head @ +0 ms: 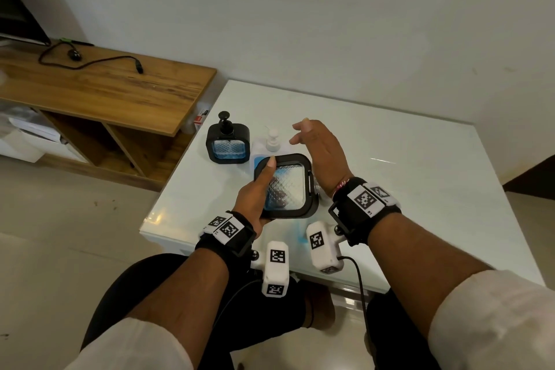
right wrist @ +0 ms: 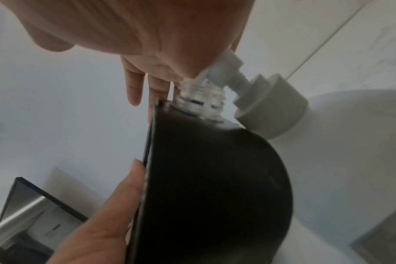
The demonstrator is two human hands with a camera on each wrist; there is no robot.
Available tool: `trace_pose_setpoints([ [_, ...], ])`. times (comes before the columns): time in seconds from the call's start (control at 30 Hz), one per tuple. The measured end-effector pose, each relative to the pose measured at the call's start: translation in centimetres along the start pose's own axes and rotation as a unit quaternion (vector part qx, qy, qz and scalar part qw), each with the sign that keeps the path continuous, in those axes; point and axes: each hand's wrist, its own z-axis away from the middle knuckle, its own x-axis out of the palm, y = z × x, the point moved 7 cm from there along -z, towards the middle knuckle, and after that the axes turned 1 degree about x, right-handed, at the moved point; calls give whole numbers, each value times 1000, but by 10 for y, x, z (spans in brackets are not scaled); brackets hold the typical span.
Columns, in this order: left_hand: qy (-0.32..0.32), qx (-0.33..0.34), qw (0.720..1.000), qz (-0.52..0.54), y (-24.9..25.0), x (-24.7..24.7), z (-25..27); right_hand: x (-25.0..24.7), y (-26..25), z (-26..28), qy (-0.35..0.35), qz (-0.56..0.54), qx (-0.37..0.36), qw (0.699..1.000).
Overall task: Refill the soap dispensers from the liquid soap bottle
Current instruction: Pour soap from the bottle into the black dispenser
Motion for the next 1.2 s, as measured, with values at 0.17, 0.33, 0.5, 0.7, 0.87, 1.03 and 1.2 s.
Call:
trace_pose_setpoints([
  [0.17, -7, -3, 1000, 2, -1, -1, -2, -1, -9, -2, 5, -35, -3, 999],
  [0.33, -17, -5, 1000, 4, 2, 2, -3, -6, -6, -7, 11, -54, 32, 998],
  [0.5, -17, -8, 1000, -2, 0, 4, 0, -7, 0, 0, 12, -30, 35, 999],
  [0.7, -8, -4, 1000, -2, 0, 1, 0, 0, -5, 0, -3, -37, 12, 999],
  [0.87, -5, -5, 1000, -7, -1, 2, -2, 0, 3, 0, 1, -6, -12, 1000],
  [1.03, 0, -3, 1000, -5, 0, 1, 0, -6, -4, -2, 25, -49, -9, 998],
  [1.2, -5, -2, 1000, 1, 3, 3, 1, -5, -5, -4, 26, -59, -3, 998],
])
